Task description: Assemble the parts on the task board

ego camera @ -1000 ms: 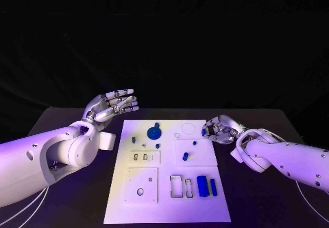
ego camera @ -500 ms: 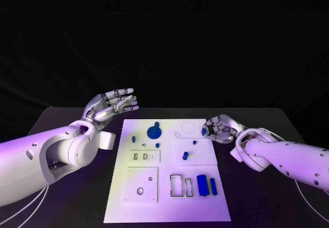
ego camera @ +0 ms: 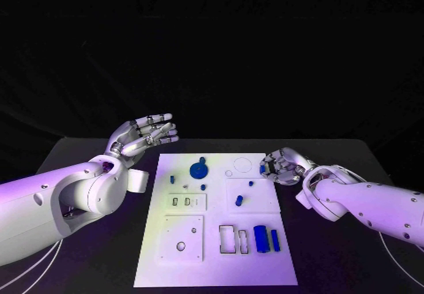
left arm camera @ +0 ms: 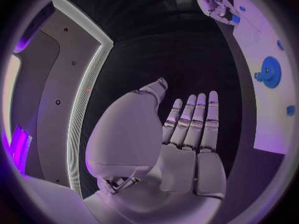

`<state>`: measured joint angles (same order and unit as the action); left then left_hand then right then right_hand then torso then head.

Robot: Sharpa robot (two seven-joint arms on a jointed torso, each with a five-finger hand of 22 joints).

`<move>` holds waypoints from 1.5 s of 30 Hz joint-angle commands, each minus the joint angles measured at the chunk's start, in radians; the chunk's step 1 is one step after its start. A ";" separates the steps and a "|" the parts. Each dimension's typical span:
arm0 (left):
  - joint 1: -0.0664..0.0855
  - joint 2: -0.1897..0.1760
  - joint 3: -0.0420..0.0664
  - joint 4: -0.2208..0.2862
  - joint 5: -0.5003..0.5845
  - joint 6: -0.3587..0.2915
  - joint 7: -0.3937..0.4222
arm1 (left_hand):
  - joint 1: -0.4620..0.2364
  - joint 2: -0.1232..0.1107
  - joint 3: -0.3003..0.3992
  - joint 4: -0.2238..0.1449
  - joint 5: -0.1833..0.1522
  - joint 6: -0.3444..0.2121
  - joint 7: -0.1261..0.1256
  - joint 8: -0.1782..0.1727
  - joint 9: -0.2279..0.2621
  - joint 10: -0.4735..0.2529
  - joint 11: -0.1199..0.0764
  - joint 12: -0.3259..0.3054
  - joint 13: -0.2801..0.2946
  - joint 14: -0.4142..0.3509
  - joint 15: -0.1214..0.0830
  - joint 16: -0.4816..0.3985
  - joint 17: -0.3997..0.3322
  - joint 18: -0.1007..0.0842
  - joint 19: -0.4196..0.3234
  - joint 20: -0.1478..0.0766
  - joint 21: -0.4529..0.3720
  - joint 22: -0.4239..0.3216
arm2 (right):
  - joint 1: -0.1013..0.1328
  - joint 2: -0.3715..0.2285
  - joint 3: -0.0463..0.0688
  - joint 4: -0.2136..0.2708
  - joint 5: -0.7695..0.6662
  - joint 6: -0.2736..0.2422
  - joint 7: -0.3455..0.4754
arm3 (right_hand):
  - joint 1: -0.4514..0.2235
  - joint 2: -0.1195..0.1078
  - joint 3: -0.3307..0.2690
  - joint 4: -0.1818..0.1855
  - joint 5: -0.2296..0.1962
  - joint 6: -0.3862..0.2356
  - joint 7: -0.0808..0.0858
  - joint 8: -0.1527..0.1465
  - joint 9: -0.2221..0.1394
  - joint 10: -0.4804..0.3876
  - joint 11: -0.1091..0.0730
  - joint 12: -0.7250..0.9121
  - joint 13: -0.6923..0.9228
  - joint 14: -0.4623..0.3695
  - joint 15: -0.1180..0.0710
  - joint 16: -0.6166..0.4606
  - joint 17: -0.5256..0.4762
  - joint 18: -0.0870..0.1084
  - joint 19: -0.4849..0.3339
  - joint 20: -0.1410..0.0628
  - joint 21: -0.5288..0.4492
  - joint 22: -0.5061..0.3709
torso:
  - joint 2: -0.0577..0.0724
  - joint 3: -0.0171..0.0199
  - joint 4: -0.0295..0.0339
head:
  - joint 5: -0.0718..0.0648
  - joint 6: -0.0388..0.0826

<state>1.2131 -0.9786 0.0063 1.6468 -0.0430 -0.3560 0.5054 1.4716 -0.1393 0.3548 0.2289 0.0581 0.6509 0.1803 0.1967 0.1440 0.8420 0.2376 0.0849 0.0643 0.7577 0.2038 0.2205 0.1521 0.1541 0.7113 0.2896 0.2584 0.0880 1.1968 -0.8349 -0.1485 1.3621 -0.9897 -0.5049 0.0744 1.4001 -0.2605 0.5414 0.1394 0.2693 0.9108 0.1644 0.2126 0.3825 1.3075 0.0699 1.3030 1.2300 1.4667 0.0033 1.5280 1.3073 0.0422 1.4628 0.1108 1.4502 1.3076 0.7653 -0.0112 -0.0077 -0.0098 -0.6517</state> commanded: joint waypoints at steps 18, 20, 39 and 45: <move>0.001 -0.002 0.001 0.004 0.002 0.012 0.007 | -0.010 -0.004 0.006 0.002 -0.004 0.005 0.109 -0.007 -0.002 0.007 0.002 -0.005 0.000 0.006 0.000 -0.005 0.000 0.012 0.006 0.000 -0.004 -0.003 | -0.001 0.003 0.000 -0.001 -0.012 -0.008 -0.006 | -0.035 0.036 0.031 -0.019 -0.006 0.036 -0.015 0.044 0.015 0.007 -0.005 0.009 0.011 0.080 -0.008 0.005 0.162 -0.012 0.037 -0.006 0.011 0.196 | 0.000 -0.0005 0.0007 | -0.001 -0.003; 0.001 -0.002 0.001 0.004 0.002 0.012 0.007 | -0.010 -0.004 0.006 0.002 -0.004 0.005 0.109 -0.007 -0.002 0.007 0.002 -0.005 0.000 0.006 0.000 -0.005 0.000 0.012 0.006 0.000 -0.004 -0.003 | -0.001 0.003 0.000 -0.001 -0.012 -0.012 -0.004 | -0.039 0.045 0.037 -0.024 -0.007 0.047 -0.021 0.059 0.021 0.011 -0.009 0.012 0.015 0.080 -0.012 0.005 0.162 -0.012 0.039 -0.010 0.013 0.198 | 0.000 -0.0003 0.0009 | -0.002 -0.003; 0.001 -0.003 0.001 0.001 0.002 0.014 0.005 | -0.011 -0.003 0.007 0.002 -0.004 0.006 0.108 -0.007 -0.001 0.008 0.002 -0.006 0.000 0.006 0.000 -0.006 -0.001 0.012 0.006 0.000 -0.005 -0.004 | 0.013 -0.012 0.003 0.068 0.001 -0.071 -0.035 | -0.057 0.062 0.046 -0.046 -0.007 0.049 -0.035 0.102 0.041 0.031 -0.023 0.024 0.029 0.081 -0.025 0.005 0.163 -0.018 0.052 -0.024 0.033 0.211 | -0.002 -0.0015 0.0003 | -0.002 -0.005; 0.001 0.001 0.000 -0.009 0.005 0.014 0.003 | -0.010 -0.003 0.008 0.001 -0.004 0.007 0.108 -0.007 -0.001 0.008 0.002 -0.007 0.000 0.006 0.000 -0.007 -0.001 0.012 0.006 0.000 -0.005 -0.004 | 0.043 -0.013 0.004 0.166 -0.022 -0.079 -0.115 | -0.059 0.069 0.051 -0.047 -0.006 0.045 -0.034 0.103 0.041 0.028 -0.022 0.021 0.026 0.081 -0.025 0.005 0.163 -0.020 0.057 -0.024 0.039 0.215 | -0.005 -0.0020 -0.0013 | 0.000 -0.004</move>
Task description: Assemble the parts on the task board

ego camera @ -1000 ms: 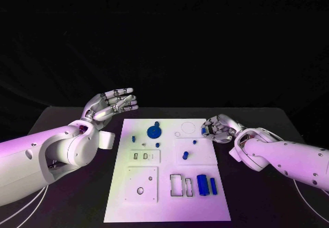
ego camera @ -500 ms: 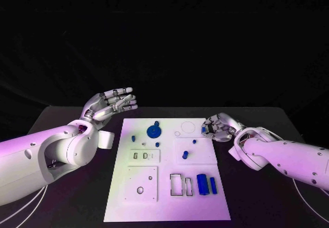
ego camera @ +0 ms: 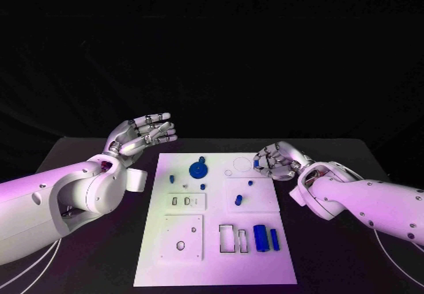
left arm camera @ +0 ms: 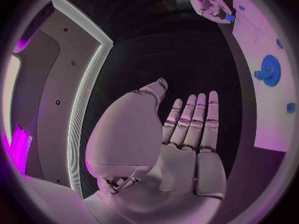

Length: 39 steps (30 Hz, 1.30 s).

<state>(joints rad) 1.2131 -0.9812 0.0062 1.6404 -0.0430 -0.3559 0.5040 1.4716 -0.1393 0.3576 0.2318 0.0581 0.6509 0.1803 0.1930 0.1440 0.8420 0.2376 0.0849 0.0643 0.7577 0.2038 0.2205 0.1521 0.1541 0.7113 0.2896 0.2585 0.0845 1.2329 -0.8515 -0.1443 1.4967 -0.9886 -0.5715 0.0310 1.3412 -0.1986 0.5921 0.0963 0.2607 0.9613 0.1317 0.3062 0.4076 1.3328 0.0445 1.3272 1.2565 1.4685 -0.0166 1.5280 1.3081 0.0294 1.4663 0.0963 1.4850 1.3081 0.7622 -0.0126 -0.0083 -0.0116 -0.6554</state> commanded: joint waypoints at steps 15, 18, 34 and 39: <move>0.001 0.034 -0.003 -0.047 0.015 0.016 0.001 | -0.011 -0.003 0.006 -0.002 -0.004 0.009 0.108 -0.003 -0.001 0.010 0.002 -0.007 0.000 0.005 0.000 -0.008 -0.001 0.011 0.007 0.001 -0.005 -0.001 | 0.018 0.149 -0.001 0.146 -0.211 -0.023 -0.208 | -0.001 0.010 0.002 -0.005 0.002 -0.006 -0.001 0.012 0.017 0.004 0.003 -0.003 0.000 0.077 -0.005 0.002 0.154 -0.008 0.056 -0.010 0.009 0.217 | -0.021 -0.0092 -0.0027 | 0.035 -0.017; 0.001 0.045 -0.004 -0.061 0.018 0.017 -0.001 | -0.011 -0.003 0.006 -0.002 -0.004 0.009 0.108 -0.003 -0.001 0.010 0.002 -0.007 0.000 0.005 0.000 -0.008 -0.001 0.011 0.007 0.001 -0.005 -0.001 | 0.003 0.196 -0.004 0.137 -0.265 -0.027 -0.215 | -0.001 0.010 0.002 -0.005 0.002 -0.007 -0.001 0.012 0.017 0.004 0.003 -0.003 0.000 0.077 -0.005 0.001 0.153 -0.008 0.055 -0.010 0.008 0.217 | -0.026 -0.0121 -0.0012 | 0.039 -0.021; 0.001 0.058 -0.005 -0.074 0.020 0.016 -0.003 | -0.012 -0.003 0.006 -0.002 -0.004 0.009 0.107 -0.003 -0.001 0.010 0.002 -0.007 0.000 0.004 0.000 -0.008 -0.001 0.011 0.007 0.001 -0.005 -0.002 | -0.074 0.317 -0.011 0.076 -0.343 0.009 -0.261 | -0.005 0.010 0.001 -0.005 0.001 -0.007 -0.001 0.014 0.018 0.004 0.003 -0.004 0.000 0.076 -0.005 0.001 0.151 -0.008 0.056 -0.010 0.010 0.218 | -0.024 -0.0137 0.0011 | 0.057 -0.027; 0.001 0.058 -0.005 -0.073 0.020 0.016 -0.003 | -0.012 -0.003 0.006 -0.002 -0.004 0.009 0.107 -0.003 -0.001 0.010 0.002 -0.007 0.000 0.004 0.000 -0.008 -0.001 0.011 0.007 0.001 -0.005 -0.002 | -0.089 0.334 -0.011 0.062 -0.359 0.020 -0.270 | -0.006 0.009 0.001 -0.005 0.001 -0.007 -0.001 0.014 0.018 0.004 0.003 -0.004 -0.001 0.076 -0.005 0.000 0.150 -0.008 0.056 -0.010 0.009 0.217 | -0.026 -0.0135 0.0003 | 0.060 -0.031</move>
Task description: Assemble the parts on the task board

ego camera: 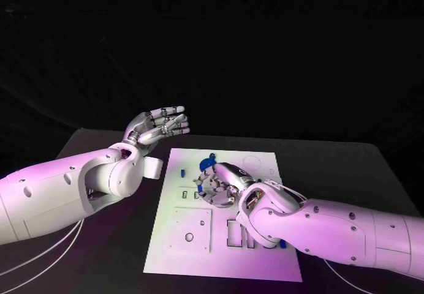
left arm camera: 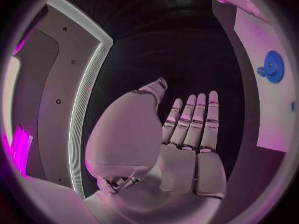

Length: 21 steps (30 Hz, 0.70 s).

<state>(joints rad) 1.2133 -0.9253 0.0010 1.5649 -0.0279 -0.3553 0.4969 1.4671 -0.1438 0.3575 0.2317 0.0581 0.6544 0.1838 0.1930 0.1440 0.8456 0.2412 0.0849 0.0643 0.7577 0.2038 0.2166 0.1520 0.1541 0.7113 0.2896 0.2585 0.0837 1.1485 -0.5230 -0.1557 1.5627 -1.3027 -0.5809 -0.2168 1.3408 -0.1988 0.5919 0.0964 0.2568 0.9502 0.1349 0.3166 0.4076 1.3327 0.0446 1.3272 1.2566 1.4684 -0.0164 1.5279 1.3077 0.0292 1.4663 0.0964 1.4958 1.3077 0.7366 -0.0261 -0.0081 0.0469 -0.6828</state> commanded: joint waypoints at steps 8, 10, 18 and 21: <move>0.001 0.002 0.001 0.005 0.005 0.016 0.003 | -0.007 0.001 0.006 -0.002 -0.004 0.006 0.104 -0.003 -0.001 0.006 -0.002 -0.007 0.000 0.004 0.001 -0.005 -0.001 0.011 0.007 0.001 -0.005 -0.001 | -0.023 0.021 0.000 -0.014 -0.076 0.049 -0.040 | -0.008 0.008 0.001 -0.006 0.005 0.004 -0.005 0.005 0.018 0.004 0.003 -0.004 -0.001 0.076 -0.005 0.000 0.149 -0.008 0.056 -0.010 -0.002 0.218 | 0.000 0.0009 -0.0007 | 0.006 -0.010; 0.001 0.001 0.001 0.005 0.005 0.016 0.003 | -0.007 0.001 0.006 -0.002 -0.004 0.006 0.104 -0.003 -0.001 0.006 -0.002 -0.007 0.000 0.004 0.001 -0.005 -0.001 0.011 0.007 0.001 -0.005 -0.001 | -0.025 0.021 -0.001 -0.017 -0.084 0.050 -0.043 | -0.008 0.008 0.001 -0.006 0.005 0.004 -0.005 0.005 0.018 0.004 0.003 -0.004 -0.001 0.076 -0.005 0.000 0.149 -0.008 0.056 -0.010 -0.002 0.218 | 0.001 0.0010 -0.0016 | 0.007 -0.010; 0.001 -0.002 0.001 0.007 0.005 0.016 0.002 | -0.007 0.001 0.006 -0.002 -0.004 0.006 0.104 -0.003 -0.001 0.006 -0.002 -0.007 0.000 0.004 0.001 -0.005 -0.001 0.011 0.007 0.001 -0.005 -0.001 | -0.030 0.023 -0.001 -0.024 -0.099 0.057 -0.050 | -0.010 0.006 0.000 -0.007 0.005 0.004 -0.005 0.006 0.019 0.003 0.003 -0.005 -0.002 0.076 -0.005 -0.001 0.148 -0.008 0.056 -0.010 -0.003 0.218 | 0.001 0.0004 -0.0017 | 0.005 -0.010; 0.001 -0.003 0.001 0.008 0.005 0.016 0.001 | -0.007 0.001 0.006 -0.002 -0.004 0.006 0.104 -0.003 -0.001 0.006 -0.002 -0.007 0.000 0.004 0.001 -0.005 -0.001 0.011 0.007 0.001 -0.005 -0.001 | -0.032 0.024 -0.001 -0.028 -0.102 0.058 -0.053 | -0.010 0.006 0.000 -0.007 0.005 0.004 -0.005 0.006 0.019 0.003 0.003 -0.005 -0.002 0.076 -0.005 -0.001 0.148 -0.008 0.056 -0.010 -0.003 0.218 | 0.001 0.0007 -0.0015 | 0.005 -0.013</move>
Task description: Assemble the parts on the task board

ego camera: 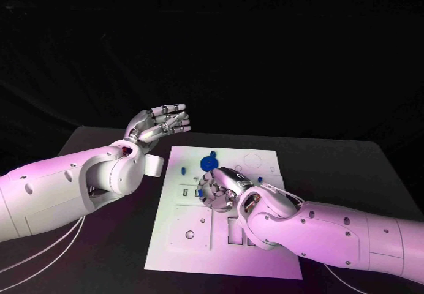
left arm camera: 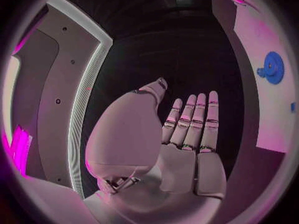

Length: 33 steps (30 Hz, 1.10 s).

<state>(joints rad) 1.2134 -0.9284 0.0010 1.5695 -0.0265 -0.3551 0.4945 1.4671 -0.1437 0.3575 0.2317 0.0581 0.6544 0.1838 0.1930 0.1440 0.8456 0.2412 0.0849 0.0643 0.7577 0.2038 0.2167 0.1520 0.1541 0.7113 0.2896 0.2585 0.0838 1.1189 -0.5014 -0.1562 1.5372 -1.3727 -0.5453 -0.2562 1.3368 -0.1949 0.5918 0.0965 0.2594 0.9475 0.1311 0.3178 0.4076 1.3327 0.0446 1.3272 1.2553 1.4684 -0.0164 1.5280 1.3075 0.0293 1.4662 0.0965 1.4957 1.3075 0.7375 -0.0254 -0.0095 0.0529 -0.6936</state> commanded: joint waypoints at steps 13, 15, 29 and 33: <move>0.001 -0.002 0.001 0.007 0.003 0.016 0.003 | -0.010 -0.001 0.006 -0.002 -0.004 0.007 0.103 -0.003 -0.001 0.009 -0.002 -0.008 0.000 0.002 0.001 -0.007 -0.002 0.011 0.007 0.001 -0.006 -0.003 | -0.004 0.005 0.000 -0.016 -0.053 0.012 -0.029 | -0.009 -0.002 0.000 -0.009 0.002 0.006 -0.002 0.007 0.019 0.003 0.002 -0.005 0.000 0.076 -0.005 -0.001 0.148 -0.008 0.056 -0.010 -0.002 0.218 | 0.000 0.0007 -0.0012 | 0.000 -0.006; 0.001 -0.003 0.001 0.007 0.003 0.016 0.003 | -0.010 -0.001 0.006 -0.002 -0.004 0.007 0.103 -0.003 -0.001 0.009 -0.002 -0.008 0.000 0.002 0.001 -0.007 -0.002 0.011 0.007 0.001 -0.006 -0.003 | -0.004 0.005 0.000 -0.016 -0.056 0.012 -0.031 | -0.010 -0.003 -0.001 -0.010 0.002 0.005 -0.002 0.008 0.019 0.004 0.002 -0.004 0.000 0.076 -0.006 -0.001 0.148 -0.008 0.057 -0.010 -0.001 0.219 | 0.000 0.0005 -0.0001 | -0.001 -0.007; 0.001 -0.005 0.001 0.008 0.003 0.018 0.001 | -0.012 -0.001 0.006 -0.002 -0.004 0.007 0.103 -0.004 -0.001 0.009 -0.002 -0.009 0.000 0.001 0.001 -0.009 -0.002 0.011 0.007 0.001 -0.007 -0.004 | -0.004 0.005 0.000 -0.018 -0.068 0.011 -0.044 | -0.015 -0.014 -0.002 -0.016 0.002 0.001 -0.002 0.010 0.020 0.002 0.002 -0.007 -0.002 0.076 -0.006 -0.001 0.147 -0.008 0.057 -0.011 -0.001 0.219 | -0.001 -0.0006 0.0002 | -0.002 -0.011; 0.001 -0.006 0.001 0.008 0.003 0.018 0.000 | -0.012 -0.001 0.006 -0.002 -0.004 0.007 0.103 -0.004 -0.001 0.009 -0.002 -0.009 0.000 0.001 0.001 -0.009 -0.002 0.011 0.007 0.001 -0.007 -0.004 | -0.004 0.005 0.000 -0.018 -0.070 0.012 -0.046 | -0.018 -0.021 -0.003 -0.019 0.002 -0.001 -0.001 0.012 0.020 0.001 0.002 -0.007 -0.002 0.076 -0.006 -0.002 0.147 -0.008 0.057 -0.011 -0.001 0.219 | -0.001 -0.0002 0.0001 | -0.002 -0.011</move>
<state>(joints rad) 1.2134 -0.9351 0.0010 1.5743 -0.0257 -0.3542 0.4912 1.4671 -0.1437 0.3576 0.2317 0.0581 0.6543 0.1838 0.1930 0.1440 0.8491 0.2377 0.0804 0.0643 0.7577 0.2038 0.2127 0.1511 0.1541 0.7113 0.2896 0.2545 0.0810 1.1170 -0.4966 -0.1549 1.5204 -1.4247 -0.5451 -0.2860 1.3207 -0.2112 0.5895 0.0825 0.2588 0.9454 0.1288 0.3277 0.4259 1.3327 0.0446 1.3234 1.2543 1.4684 -0.0163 1.5279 1.3074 0.0295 1.4662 0.0893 1.4957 1.3075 0.7364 -0.0254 -0.0095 0.0509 -0.7045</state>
